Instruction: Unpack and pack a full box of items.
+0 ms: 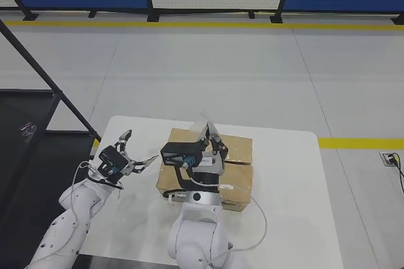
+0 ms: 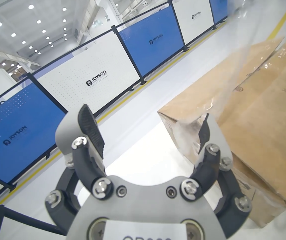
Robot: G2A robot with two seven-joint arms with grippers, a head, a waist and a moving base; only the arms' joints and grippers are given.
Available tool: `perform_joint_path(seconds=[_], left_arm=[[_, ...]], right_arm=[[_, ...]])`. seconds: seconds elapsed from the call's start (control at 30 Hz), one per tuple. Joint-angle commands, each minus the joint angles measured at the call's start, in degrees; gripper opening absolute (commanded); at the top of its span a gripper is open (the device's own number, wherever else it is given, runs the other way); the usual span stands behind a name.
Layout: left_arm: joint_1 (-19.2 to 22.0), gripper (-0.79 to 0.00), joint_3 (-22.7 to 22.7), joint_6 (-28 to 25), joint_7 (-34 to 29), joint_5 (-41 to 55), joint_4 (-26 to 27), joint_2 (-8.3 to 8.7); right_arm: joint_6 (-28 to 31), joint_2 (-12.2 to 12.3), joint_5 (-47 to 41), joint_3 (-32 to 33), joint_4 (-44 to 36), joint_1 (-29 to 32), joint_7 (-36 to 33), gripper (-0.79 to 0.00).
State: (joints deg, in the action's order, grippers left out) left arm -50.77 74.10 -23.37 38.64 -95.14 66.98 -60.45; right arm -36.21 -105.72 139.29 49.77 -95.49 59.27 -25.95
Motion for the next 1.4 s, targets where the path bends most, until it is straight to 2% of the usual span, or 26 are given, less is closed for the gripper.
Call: perform_joint_path(seconds=[0.0, 0.27, 0.7, 0.93, 1.13, 1.37], left_arm=[[-0.53, 0.000, 0.49, 0.03, -0.38, 0.09, 0.57, 0.13], [-1.43, 0.000, 0.95, 0.16, -1.36, 0.35, 1.93, 0.25], [2.56, 0.000, -1.79, -0.69, -2.80, 1.08, -1.43, -0.59], [4.32, 0.000, -3.80, -2.25, -3.71, -0.05, -2.52, -0.98], [6.41, 0.000, -6.04, -2.55, -4.58, -0.99, -4.73, -1.56], [6.25, 0.000, -7.03, -1.10, -0.13, -1.53, -5.09, -1.83]], right_arm=[[-0.01, -0.01, -0.15, -0.07, 0.02, -0.08, 0.41, -0.785], [0.40, -0.08, 0.22, -0.63, -0.26, -0.21, 0.76, -0.785], [-0.07, -0.27, 1.46, -2.50, -0.91, -0.63, 0.84, -0.785], [2.49, -0.44, 2.63, -1.66, -0.54, -1.47, -4.60, -0.785], [4.25, -0.41, 0.32, 0.64, -0.72, -1.68, -7.28, -0.785], [2.97, -0.28, -2.17, 1.60, -1.52, -1.26, -4.80, -0.785]])
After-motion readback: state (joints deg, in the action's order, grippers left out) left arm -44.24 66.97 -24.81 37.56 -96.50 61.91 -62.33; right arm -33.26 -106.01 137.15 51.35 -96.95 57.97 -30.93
